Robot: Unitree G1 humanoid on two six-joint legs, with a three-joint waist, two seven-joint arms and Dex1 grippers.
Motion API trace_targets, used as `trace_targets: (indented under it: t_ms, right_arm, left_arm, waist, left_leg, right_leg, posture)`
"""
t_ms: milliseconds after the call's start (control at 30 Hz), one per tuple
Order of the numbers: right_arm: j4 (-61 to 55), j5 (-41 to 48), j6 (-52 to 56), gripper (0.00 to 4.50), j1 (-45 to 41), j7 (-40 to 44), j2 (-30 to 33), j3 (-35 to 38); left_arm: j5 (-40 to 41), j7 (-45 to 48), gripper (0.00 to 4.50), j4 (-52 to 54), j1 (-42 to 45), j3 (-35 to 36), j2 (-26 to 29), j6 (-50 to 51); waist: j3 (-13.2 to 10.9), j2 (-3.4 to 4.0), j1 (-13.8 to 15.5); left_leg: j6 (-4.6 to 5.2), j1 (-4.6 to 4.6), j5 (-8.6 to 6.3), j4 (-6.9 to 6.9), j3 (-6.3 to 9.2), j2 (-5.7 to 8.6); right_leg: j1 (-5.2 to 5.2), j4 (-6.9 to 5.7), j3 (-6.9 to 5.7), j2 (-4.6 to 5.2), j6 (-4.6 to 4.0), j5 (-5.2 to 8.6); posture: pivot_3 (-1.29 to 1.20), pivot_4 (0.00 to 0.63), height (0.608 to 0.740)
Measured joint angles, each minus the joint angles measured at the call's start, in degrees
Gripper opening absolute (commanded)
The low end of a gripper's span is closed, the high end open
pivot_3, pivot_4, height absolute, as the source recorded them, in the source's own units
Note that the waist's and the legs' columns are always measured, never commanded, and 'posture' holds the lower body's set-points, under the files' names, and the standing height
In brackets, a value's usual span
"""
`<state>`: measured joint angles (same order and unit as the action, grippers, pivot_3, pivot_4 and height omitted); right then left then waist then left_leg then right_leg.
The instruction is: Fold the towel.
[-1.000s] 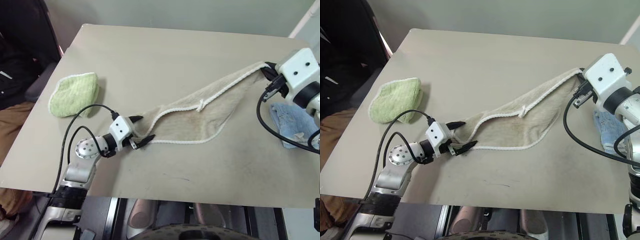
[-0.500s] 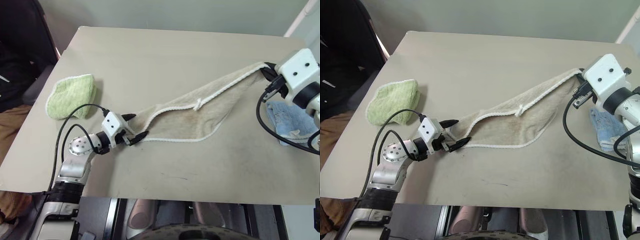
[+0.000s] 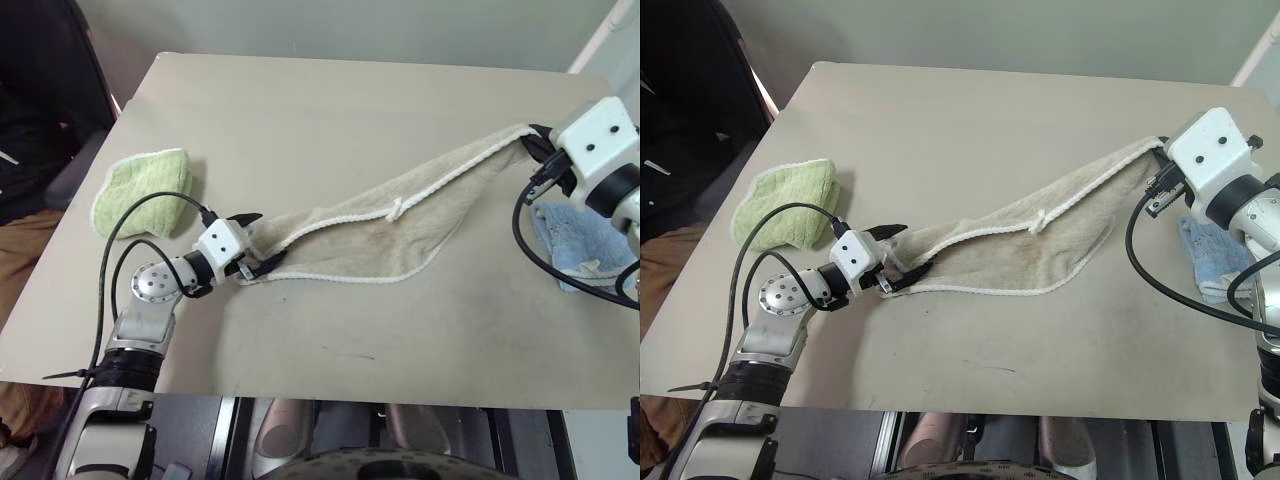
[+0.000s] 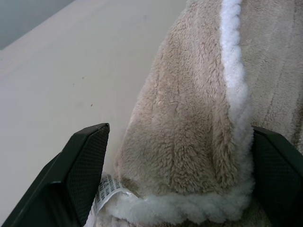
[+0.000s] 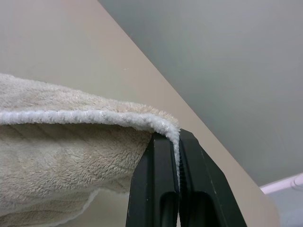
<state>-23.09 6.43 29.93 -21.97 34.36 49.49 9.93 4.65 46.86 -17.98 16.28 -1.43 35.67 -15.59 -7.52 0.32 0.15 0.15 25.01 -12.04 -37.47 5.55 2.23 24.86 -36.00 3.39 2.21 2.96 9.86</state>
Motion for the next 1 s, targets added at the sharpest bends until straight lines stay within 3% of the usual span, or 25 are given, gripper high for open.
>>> trace_targets:
  t_ms: [200,733,1000]
  right_arm:
    - [0.3,-0.1,-0.1,0.00,-0.2,0.0,0.0,0.0]
    - [0.6,-1.2,-0.6,0.00,-0.4,0.0,0.0,-0.1]
    - [0.6,-1.2,-0.6,0.00,0.0,0.0,0.0,0.0]
  left_arm:
    - [-0.4,0.8,4.50,-3.3,1.0,0.5,1.5,-4.4]
    - [7.5,15.6,4.50,-9.6,0.6,0.9,4.1,-13.3]
    - [7.3,19.4,4.50,-15.7,4.2,0.6,4.6,-17.2]
  waist:
    - [0.0,0.00,0.0]
    - [0.0,0.00,0.1]
    - [0.0,0.04,0.0]
  left_leg:
    - [-0.07,-0.01,0.05,0.15,0.00,0.00]
    - [0.54,0.05,0.06,0.30,0.01,-0.02]
    - [0.53,0.01,0.03,0.30,0.00,-0.05]
  right_leg:
    - [0.05,0.01,0.01,0.00,-0.04,-0.01]
    - [0.17,0.05,-0.03,0.01,-0.08,0.14]
    - [0.18,-0.02,-0.04,0.01,-0.07,0.11]
  posture:
    - [0.00,0.150,0.740]
    - [0.00,0.150,0.740]
    - [0.00,0.150,0.740]
